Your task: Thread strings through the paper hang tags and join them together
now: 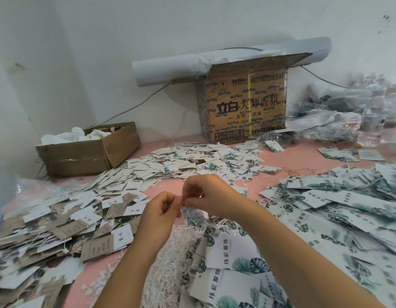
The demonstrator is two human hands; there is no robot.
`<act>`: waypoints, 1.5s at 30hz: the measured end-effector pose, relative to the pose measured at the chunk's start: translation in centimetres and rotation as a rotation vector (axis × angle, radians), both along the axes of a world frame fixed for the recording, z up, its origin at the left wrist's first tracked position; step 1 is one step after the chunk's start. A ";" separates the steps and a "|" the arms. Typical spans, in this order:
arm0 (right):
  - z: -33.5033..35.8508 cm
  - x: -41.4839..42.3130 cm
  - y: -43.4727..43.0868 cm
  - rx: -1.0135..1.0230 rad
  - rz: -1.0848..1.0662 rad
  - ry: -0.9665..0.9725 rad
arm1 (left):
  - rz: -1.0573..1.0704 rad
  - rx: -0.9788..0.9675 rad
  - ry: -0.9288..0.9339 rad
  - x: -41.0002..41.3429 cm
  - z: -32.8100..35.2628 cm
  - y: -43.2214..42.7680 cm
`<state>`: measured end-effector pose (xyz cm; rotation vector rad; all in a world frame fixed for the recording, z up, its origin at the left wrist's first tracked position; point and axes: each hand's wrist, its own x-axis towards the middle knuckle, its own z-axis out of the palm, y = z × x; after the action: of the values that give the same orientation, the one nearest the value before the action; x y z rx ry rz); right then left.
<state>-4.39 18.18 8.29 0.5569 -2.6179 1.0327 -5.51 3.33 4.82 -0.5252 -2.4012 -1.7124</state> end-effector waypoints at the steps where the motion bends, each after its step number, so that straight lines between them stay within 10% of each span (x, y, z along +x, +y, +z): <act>1: 0.0 0.0 0.1 0.000 -0.004 0.001 | 0.004 0.001 -0.001 0.0 0.0 0.0; 20: 0.7 -0.2 1.3 -0.299 -0.275 0.111 | 0.041 0.012 0.077 0.1 0.0 0.1; 36: 1.1 -0.7 5.5 -1.123 -0.297 0.012 | 0.060 -0.042 0.013 -0.2 -0.2 -0.3; 45: -0.5 -0.7 2.6 -0.258 0.065 -0.327 | 0.033 -0.035 0.058 0.1 -0.2 0.3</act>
<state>-5.10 20.77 7.82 0.4462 -2.6854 1.5714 -5.40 3.62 4.60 -0.5295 -2.3903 -1.6224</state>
